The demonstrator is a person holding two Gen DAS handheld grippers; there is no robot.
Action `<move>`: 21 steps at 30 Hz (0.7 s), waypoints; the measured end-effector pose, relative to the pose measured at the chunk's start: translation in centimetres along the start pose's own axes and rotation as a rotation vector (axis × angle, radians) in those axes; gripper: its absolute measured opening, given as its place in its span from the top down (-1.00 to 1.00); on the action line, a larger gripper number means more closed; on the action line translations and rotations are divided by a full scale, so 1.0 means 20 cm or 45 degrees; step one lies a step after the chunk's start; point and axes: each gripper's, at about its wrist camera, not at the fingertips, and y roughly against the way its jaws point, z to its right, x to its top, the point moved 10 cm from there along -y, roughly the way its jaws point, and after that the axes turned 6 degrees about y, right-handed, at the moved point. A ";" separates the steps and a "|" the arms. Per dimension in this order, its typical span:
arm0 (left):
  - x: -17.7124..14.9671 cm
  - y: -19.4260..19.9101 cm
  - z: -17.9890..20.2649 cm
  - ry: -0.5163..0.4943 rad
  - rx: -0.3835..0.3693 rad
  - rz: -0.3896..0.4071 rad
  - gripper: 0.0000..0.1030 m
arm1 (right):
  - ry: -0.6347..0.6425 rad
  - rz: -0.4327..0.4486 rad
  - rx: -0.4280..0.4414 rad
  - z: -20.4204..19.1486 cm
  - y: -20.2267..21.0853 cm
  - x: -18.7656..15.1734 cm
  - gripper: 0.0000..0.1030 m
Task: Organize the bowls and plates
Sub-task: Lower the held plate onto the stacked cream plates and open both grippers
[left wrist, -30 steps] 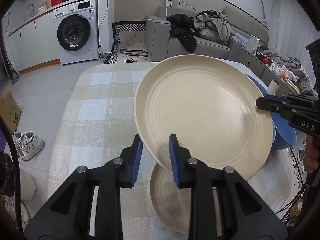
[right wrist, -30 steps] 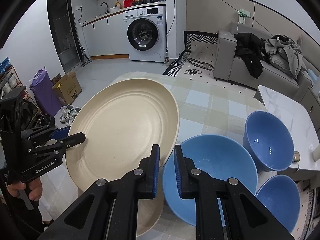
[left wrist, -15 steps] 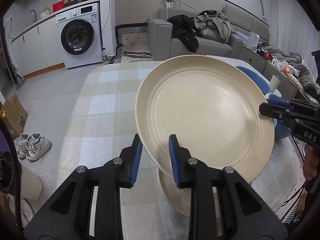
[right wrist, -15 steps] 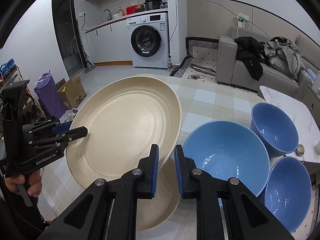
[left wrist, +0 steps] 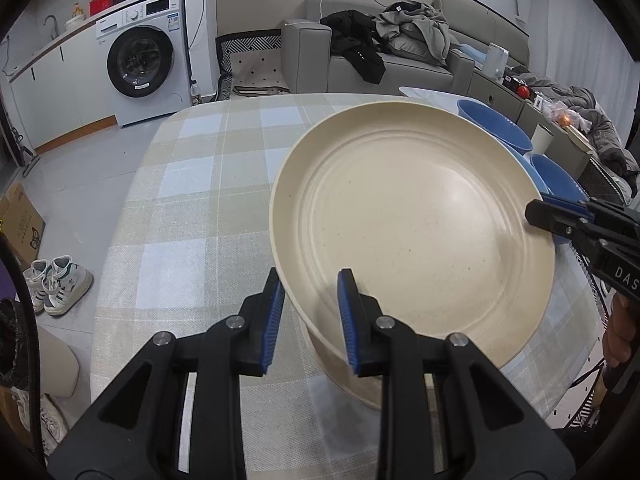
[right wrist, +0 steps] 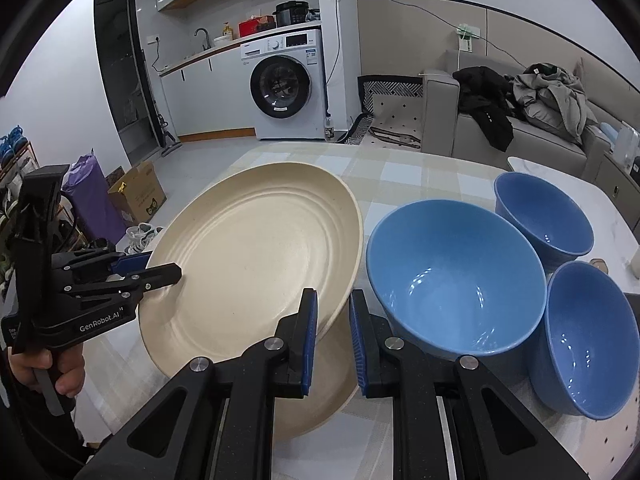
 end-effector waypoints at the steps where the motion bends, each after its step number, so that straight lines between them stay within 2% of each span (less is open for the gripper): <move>1: -0.01 0.00 0.00 -0.003 0.001 -0.001 0.56 | -0.002 0.003 -0.004 0.00 0.00 -0.01 0.68; 10: -0.03 -0.06 0.01 -0.014 0.008 -0.028 0.56 | 0.004 0.027 -0.048 -0.02 0.02 -0.07 0.67; 21: -0.07 -0.14 0.00 -0.036 0.030 -0.058 0.56 | -0.028 0.010 -0.022 -0.02 -0.03 -0.13 0.67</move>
